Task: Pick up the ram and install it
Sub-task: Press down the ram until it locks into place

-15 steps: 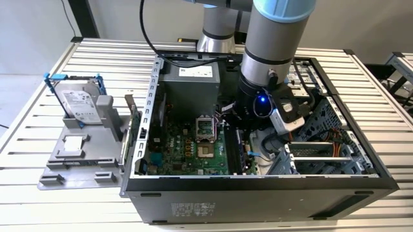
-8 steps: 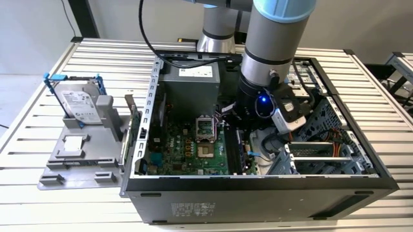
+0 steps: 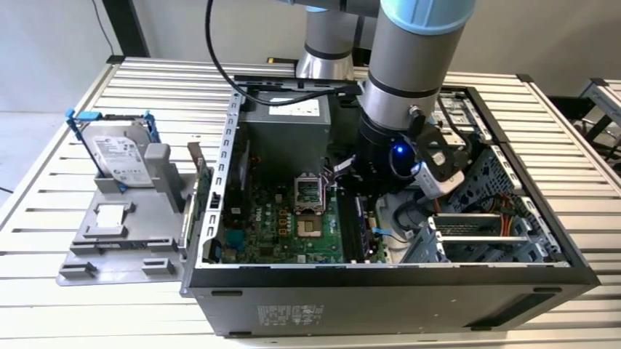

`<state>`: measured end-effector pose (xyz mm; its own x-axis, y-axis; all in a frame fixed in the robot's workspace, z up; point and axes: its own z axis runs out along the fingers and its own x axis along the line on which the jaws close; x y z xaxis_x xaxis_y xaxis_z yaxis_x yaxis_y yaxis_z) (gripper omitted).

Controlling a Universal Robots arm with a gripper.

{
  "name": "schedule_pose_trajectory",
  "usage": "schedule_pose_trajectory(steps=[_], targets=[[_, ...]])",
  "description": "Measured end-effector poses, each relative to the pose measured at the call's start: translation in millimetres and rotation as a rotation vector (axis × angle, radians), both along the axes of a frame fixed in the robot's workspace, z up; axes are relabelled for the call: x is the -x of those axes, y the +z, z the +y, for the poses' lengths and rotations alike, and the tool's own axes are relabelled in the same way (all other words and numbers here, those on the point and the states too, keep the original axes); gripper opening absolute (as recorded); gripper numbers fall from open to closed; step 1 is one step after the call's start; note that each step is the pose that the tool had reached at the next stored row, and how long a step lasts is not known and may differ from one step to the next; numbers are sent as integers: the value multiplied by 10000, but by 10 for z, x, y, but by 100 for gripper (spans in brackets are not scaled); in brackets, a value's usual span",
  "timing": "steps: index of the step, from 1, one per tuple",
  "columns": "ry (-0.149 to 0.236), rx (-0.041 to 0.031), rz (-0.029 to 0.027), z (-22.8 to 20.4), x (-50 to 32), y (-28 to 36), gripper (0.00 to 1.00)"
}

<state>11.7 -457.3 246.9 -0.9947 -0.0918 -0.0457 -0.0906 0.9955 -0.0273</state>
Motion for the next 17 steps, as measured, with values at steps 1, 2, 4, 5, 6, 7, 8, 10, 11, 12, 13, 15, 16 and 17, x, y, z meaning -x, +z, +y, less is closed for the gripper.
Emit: schedule_pose_trajectory(steps=[1,2,4,5,6,7,8,10,11,12,13,15,16,17], targets=[[79,0,0,0,0,0,0],[171,0,0,0,0,0,0],[347,0,1,0,0,0,0],[414,0,0,0,0,0,0],[469,1,1,0,0,0,0],[526,3,2,0,0,0,0],[569,5,2,0,0,0,0],[627,6,3,0,0,0,0],[652,6,6,0,0,0,0],[669,7,8,0,0,0,0],[686,6,9,0,1,0,0],[707,6,11,0,1,0,0],[710,6,11,0,1,0,0],[714,6,12,0,0,0,0]])
